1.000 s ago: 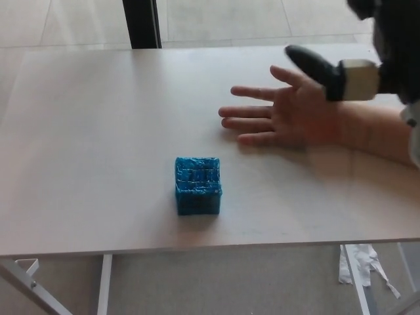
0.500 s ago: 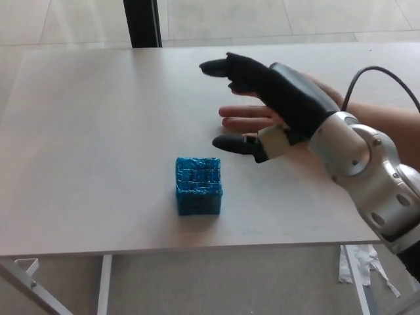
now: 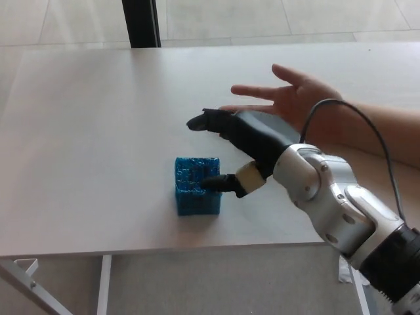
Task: The robot uses its right hand to pick up a cube kept in the middle of the desk infront of it and hands it to a person
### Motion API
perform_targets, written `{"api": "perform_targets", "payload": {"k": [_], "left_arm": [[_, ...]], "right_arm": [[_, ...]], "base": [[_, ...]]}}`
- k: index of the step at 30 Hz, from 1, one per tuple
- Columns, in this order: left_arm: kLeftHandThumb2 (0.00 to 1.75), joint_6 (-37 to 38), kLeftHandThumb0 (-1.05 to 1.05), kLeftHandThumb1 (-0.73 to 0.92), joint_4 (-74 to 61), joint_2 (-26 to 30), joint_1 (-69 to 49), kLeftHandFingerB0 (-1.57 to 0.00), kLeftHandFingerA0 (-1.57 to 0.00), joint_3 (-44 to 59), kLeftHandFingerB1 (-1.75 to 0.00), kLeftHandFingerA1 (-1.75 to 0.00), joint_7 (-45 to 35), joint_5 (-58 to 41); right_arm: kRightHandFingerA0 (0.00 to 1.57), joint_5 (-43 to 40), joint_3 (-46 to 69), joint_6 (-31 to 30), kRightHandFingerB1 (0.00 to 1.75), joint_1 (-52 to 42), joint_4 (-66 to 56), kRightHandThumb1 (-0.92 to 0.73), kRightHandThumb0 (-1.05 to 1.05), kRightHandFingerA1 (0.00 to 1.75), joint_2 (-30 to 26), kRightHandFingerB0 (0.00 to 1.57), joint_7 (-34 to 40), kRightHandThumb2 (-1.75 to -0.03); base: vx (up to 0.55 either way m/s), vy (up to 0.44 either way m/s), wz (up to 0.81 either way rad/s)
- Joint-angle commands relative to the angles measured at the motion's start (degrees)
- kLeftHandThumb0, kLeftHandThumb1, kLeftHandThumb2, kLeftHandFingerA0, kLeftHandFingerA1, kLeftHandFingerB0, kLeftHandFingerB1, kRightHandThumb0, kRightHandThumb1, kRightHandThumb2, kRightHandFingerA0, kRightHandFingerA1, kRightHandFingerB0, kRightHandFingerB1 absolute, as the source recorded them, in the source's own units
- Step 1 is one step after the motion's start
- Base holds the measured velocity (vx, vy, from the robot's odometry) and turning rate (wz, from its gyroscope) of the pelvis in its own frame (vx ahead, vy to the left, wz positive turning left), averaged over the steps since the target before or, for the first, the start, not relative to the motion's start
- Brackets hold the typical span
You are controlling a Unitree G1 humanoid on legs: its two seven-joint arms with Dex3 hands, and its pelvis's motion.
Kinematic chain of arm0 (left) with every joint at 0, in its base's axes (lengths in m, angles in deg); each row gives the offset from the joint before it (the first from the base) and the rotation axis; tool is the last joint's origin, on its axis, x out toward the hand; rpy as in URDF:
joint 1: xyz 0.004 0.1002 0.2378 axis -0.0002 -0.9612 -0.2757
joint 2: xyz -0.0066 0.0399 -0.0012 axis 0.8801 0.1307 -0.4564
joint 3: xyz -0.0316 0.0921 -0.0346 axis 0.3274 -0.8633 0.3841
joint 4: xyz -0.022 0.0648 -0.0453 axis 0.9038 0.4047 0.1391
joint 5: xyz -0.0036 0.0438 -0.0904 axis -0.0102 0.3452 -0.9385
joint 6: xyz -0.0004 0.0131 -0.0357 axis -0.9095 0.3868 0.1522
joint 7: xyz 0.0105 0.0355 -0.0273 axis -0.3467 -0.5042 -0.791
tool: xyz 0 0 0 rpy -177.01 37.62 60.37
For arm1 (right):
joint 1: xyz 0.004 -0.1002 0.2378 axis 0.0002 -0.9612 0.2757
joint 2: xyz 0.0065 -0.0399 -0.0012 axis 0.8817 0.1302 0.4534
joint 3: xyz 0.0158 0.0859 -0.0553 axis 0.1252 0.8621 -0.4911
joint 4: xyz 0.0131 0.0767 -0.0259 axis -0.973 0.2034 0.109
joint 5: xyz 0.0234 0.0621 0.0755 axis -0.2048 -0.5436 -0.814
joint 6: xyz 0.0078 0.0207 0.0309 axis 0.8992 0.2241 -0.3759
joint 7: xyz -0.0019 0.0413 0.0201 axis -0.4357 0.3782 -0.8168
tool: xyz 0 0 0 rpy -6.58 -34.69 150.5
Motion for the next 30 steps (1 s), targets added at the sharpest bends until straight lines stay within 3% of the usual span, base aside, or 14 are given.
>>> {"api": "perform_targets", "payload": {"k": [1,8,9,10,11,12,13,14,17,18,19,22,26,30], "left_arm": [[0.59,0.14,-0.62,0.65,0.58,0.67,0.08,-0.49,-0.67,0.19,-0.4,-0.63,-0.08,-0.84],[0.6,0.59,-0.65,0.66,0.04,1.32,-0.03,-0.51,-0.65,-0.52,-0.42,-0.64,-0.71,-0.25],[0.94,0.73,-0.66,0.52,-0.17,1.48,-0.07,-0.4,-0.59,-0.99,-0.54,-0.7,-0.67,0.16],[0.6,0.79,-0.66,0.67,-0.14,1.49,-0.03,-0.48,-0.65,-1.08,-0.4,-0.64,-0.67,0.16],[0.6,0.88,-0.66,0.67,-0.07,1.47,0.02,-0.48,-0.65,-1.07,-0.4,-0.64,-0.69,0.05],[0.6,0.41,-0.63,0.68,0.06,1.45,0.3,-0.47,-0.67,-0.94,-0.39,-0.63,-0.54,-0.18],[0.6,0.09,-0.63,0.68,0.11,1.48,0.44,-0.47,-0.67,-0.95,-0.39,-0.63,-0.35,-0.2],[0.6,0.03,-0.63,0.68,0.05,1.47,0.43,-0.48,-0.68,-0.87,-0.4,-0.63,-0.34,-0.31],[0.6,0.24,-0.62,0.67,0.36,1.36,0.33,-0.45,-0.68,-0.86,-0.39,-0.61,-0.36,-0.33],[0.6,0.26,-0.63,0.66,0.39,1.3,0.26,-0.46,-0.68,-0.71,-0.4,-0.62,-0.42,-0.49],[0.6,0.37,-0.63,0.67,0.35,1.29,0.18,-0.46,-0.66,-0.67,-0.41,-0.62,-0.6,-0.56],[0.6,0.42,-0.63,0.67,0.13,1.32,0.14,-0.46,-0.65,-0.65,-0.4,-0.62,-0.79,-0.63],[0.61,0.94,-0.63,0.67,-0.04,1.35,0.0,-0.47,-0.61,-0.75,-0.43,-0.61,-1.04,-0.67],[0.61,0.7,-0.62,0.69,-0.08,1.43,-0.01,-0.48,-0.63,-1.01,-0.42,-0.61,-1.09,-0.48]], "right_arm": [[0.22,3.58,-0.25,-1.46,0.39,-0.58,1.8,-0.63,-0.81,0.6,1.36,0.25,-0.09,-0.6],[0.17,7.26,-2.99,-5.16,0.41,0.58,1.57,-0.69,-0.91,0.63,1.0,0.14,-5.25,-0.61],[0.15,8.01,-4.0,-6.54,0.41,1.16,0.55,-0.71,-0.94,0.64,0.37,0.09,-8.21,-0.63],[0.11,8.56,-4.7,-7.38,0.44,1.65,0.13,-0.55,-0.94,0.61,0.01,0.04,-10.0,-0.98],[0.11,9.07,-5.33,-8.01,0.44,2.12,-0.09,-0.55,-0.94,0.61,-0.27,0.04,-11.27,-0.98],[0.06,9.72,-6.19,-9.09,0.53,2.54,-1.1,-0.23,-0.42,0.56,-0.69,0.0,-13.04,-0.94],[0.06,10.03,-6.67,-10.08,0.53,2.87,-1.39,-0.23,-0.42,0.56,-0.77,0.0,-14.19,-0.94],[0.11,10.43,-7.16,-11.56,0.4,3.37,-1.54,-0.53,-0.95,0.62,-0.57,0.05,-15.34,-0.95],[0.28,12.07,-8.99,-13.08,0.23,4.16,-2.08,-0.51,-1.0,0.75,-0.91,0.05,-17.47,-0.92],[0.3,12.42,-9.59,-13.45,0.36,4.41,-1.94,-0.54,-0.94,0.83,-0.96,0.03,-18.24,-0.56],[0.43,12.48,-9.8,-13.59,0.27,4.47,-1.91,-0.38,-0.9,0.88,-0.95,0.05,-18.59,-0.85],[0.36,13.5,-10.92,-14.19,0.36,4.71,-2.06,-0.48,-0.89,0.89,-0.99,0.01,-19.53,-0.54],[0.26,14.97,-12.57,-16.33,0.31,4.88,-2.45,-0.43,-0.88,0.79,-0.31,0.0,-21.33,-0.6],[0.69,16.57,-12.49,-17.78,0.29,3.37,-3.75,-0.36,-0.89,1.35,0.67,0.02,-19.74,-0.75]], "base": [[0.0,0.0,0.0],[0.0,0.0,0.0],[0.0,0.0,0.0],[0.0,0.0,0.0],[0.0,0.0,0.0],[0.0,0.0,0.0],[0.0,0.0,0.0],[0.0,0.0,0.0],[0.0,0.0,0.0],[0.0,0.0,0.0],[0.0,0.0,0.0],[0.0,0.0,0.0],[0.0,0.0,0.0],[0.0,0.0,0.0]]}}
